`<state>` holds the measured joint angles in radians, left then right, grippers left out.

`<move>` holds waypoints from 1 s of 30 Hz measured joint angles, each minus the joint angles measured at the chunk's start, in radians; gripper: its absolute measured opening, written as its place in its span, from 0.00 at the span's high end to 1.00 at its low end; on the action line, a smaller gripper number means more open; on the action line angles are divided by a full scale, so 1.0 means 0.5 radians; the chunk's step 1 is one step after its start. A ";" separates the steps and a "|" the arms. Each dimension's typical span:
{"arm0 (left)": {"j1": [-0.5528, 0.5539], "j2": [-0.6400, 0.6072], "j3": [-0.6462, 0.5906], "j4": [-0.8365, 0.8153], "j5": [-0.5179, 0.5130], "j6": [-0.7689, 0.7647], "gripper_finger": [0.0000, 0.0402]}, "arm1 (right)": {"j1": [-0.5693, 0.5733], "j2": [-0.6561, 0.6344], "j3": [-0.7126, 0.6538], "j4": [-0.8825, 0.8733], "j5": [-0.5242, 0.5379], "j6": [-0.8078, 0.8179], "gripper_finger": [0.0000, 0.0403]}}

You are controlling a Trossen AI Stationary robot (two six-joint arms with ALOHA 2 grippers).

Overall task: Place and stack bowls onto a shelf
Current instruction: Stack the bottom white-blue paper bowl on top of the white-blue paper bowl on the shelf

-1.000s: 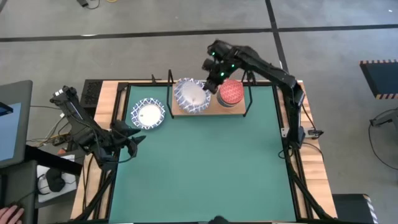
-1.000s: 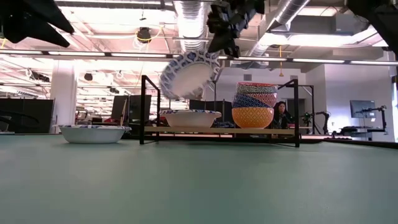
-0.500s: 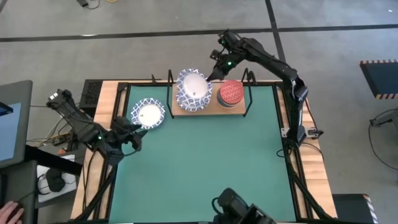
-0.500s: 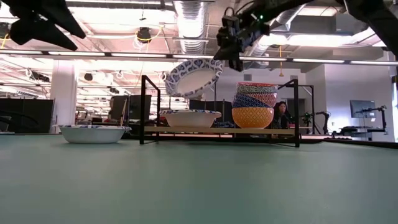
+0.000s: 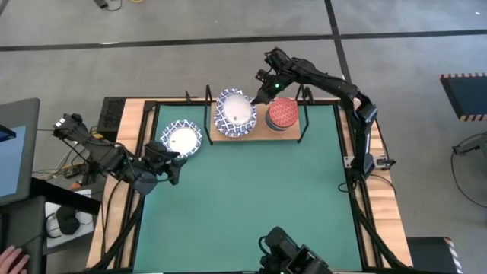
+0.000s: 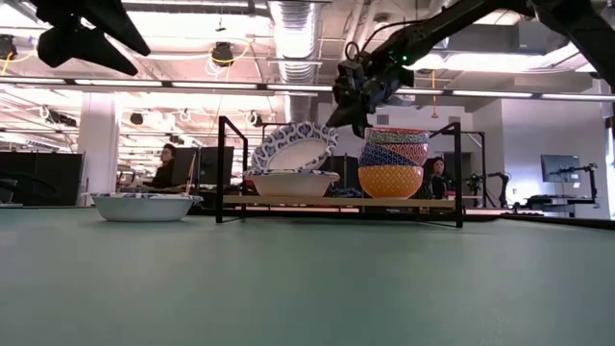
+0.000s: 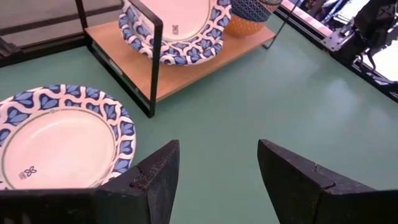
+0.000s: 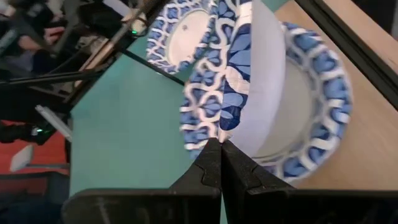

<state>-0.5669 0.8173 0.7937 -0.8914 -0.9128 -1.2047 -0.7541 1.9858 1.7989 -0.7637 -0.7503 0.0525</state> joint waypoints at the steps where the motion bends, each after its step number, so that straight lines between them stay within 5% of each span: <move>1: 0.011 0.000 0.000 0.018 0.010 0.021 0.50 | -0.001 0.000 -0.013 0.010 0.024 0.000 0.96; 15: 0.042 0.000 0.000 0.112 0.074 0.082 0.50 | 0.084 0.000 -0.055 0.052 0.262 0.006 0.80; 30: 0.160 0.075 0.000 0.214 0.085 0.231 0.50 | 0.089 -0.021 0.017 0.291 0.201 0.576 0.54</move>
<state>-0.4868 0.8546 0.7937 -0.7844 -0.8705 -1.0894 -0.7098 1.9755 1.8074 -0.6185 -0.6499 0.3402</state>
